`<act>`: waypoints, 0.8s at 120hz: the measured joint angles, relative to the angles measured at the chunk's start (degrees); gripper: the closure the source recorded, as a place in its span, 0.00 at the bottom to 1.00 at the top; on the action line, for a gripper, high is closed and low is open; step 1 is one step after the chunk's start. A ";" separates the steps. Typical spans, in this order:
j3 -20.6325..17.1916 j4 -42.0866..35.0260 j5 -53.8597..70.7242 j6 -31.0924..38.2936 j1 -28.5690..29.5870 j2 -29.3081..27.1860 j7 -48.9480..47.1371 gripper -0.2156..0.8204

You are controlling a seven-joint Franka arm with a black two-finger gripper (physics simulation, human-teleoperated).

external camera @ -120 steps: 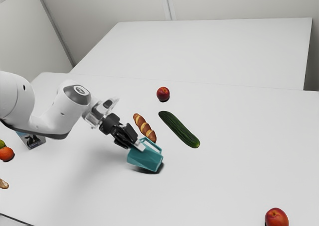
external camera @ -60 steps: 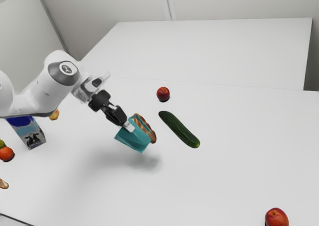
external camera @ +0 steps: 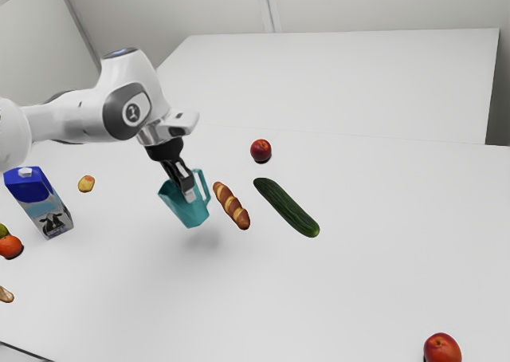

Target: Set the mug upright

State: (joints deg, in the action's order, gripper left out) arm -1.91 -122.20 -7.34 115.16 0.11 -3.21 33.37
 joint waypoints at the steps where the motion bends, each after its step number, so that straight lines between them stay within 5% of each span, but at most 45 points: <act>1: -0.03 -0.30 0.14 0.33 0.04 0.00 -0.18 0.96; 75: -0.32 -8.70 5.51 13.78 0.93 1.95 -9.45 0.96; 96: -0.39 -8.85 5.46 14.68 0.89 2.14 -10.73 0.69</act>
State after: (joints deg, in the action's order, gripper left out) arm -2.30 -131.05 -1.88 129.84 0.99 -1.06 22.64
